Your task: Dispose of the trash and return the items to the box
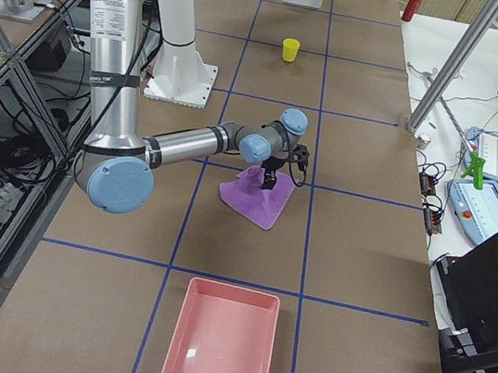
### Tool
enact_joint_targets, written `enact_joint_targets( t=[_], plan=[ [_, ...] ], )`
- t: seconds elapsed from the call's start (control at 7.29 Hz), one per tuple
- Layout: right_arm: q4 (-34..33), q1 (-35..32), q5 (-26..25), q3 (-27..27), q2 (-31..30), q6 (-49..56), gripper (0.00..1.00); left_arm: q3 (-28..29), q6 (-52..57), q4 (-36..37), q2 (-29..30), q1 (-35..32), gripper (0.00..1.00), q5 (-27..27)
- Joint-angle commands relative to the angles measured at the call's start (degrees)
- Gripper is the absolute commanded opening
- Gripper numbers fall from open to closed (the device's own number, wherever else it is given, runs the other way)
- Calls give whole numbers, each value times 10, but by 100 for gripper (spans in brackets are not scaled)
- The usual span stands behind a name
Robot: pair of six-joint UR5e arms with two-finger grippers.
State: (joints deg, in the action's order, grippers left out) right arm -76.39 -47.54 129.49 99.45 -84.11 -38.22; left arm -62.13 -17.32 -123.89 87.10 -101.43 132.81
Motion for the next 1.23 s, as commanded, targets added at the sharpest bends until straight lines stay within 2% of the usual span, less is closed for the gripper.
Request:
enact_joint_targets(
  t=[0.0, 0.27, 0.82, 0.96, 1.1],
  plan=[
    [2, -1, 2, 6, -4, 5, 0, -12, -4, 0, 0, 0, 99, 2],
    [0, -3, -2, 25, -11, 3, 0, -39, -13, 11, 0, -1, 99, 2],
    [-6, -8, 1, 56, -33, 2, 0, -42, -13, 11, 0, -1, 99, 2],
    [-9, -12, 8, 61, -38, 2, 6, -42, -12, 11, 0, -1, 99, 2],
    [-9, -18, 11, 61, -38, 3, 84, -42, -12, 9, -1, -1, 99, 2]
  ],
)
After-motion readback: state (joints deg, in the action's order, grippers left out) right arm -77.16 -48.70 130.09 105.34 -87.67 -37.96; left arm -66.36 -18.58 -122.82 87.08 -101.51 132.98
